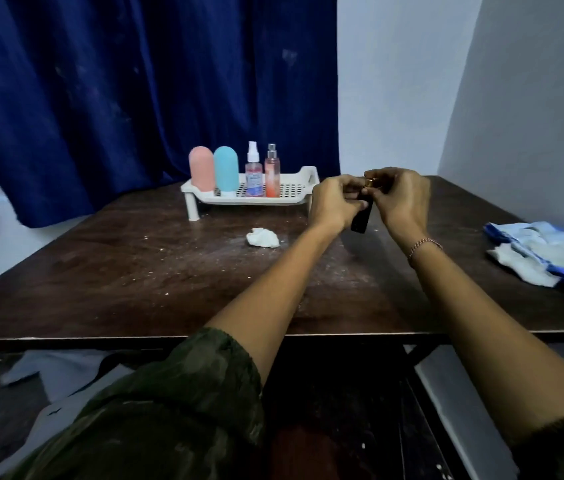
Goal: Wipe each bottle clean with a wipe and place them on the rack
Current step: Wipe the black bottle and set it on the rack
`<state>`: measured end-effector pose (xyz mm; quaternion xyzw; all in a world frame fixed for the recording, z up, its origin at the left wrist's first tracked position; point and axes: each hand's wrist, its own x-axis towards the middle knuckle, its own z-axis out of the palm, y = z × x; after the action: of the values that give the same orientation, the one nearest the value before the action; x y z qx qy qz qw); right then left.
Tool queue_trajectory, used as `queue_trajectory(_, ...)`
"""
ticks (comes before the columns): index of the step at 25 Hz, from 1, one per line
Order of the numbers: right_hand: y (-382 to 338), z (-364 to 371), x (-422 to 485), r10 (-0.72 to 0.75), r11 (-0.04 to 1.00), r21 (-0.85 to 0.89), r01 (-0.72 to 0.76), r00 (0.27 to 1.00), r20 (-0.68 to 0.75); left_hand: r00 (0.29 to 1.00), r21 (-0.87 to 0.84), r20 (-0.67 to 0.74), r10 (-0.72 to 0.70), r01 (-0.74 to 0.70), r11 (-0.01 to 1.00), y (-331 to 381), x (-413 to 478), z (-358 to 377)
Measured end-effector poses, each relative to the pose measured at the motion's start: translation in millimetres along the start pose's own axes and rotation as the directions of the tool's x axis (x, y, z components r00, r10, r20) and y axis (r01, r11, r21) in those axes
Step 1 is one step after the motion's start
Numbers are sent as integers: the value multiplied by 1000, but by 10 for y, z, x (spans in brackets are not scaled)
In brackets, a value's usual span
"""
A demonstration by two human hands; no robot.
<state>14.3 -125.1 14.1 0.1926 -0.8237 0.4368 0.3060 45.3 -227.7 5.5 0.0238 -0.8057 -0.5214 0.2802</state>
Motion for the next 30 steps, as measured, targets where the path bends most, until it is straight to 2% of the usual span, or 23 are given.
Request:
queue_trajectory(5, -300, 338, -20, -3, 982, 190, -2, 1000, 25, 994, 155, -58, 91, -81, 985, -107, 63, -448)
queue_trajectory(8, -477, 579, -25, -21, 964, 266, 7, 999, 48, 990, 225, -78, 120, -100, 969, -194, 124, -726)
queue_trajectory(12, -637, 846, -20, -77, 926, 375, 39, 993, 87, 970, 342, -174, 168, -101, 934, -322, 176, -1100)
queue_trajectory(18, -751, 1172, -76, -190, 882, 465, 71, 958, 214, 973, 292, -191, 132, -72, 954, -622, 205, -1450)
queue_trajectory(21, -665, 1231, -119, -222, 886, 458, 78, 937, 269, 982, 291, -161, 102, -52, 955, -753, 189, -1461)
queue_trajectory(24, -602, 1210, -88, -145, 881, 471, -48, 920, 364, 985, 305, -143, 97, -49, 951, -821, 236, -1464)
queue_trajectory(27, -542, 1136, -64, -53, 943, 314, -112, 881, 471, 989, 286, -146, 33, 11, 958, -872, 262, -1488)
queue_trajectory(28, -537, 1120, -78, -63, 964, 253, -85, 847, 527, 988, 270, -155, 13, 30, 963, -892, 269, -1507)
queue_trajectory(30, -557, 1135, -129, -148, 986, 158, 60, 758, 635, 986, 249, -168, -3, 46, 967, -910, 269, -1539)
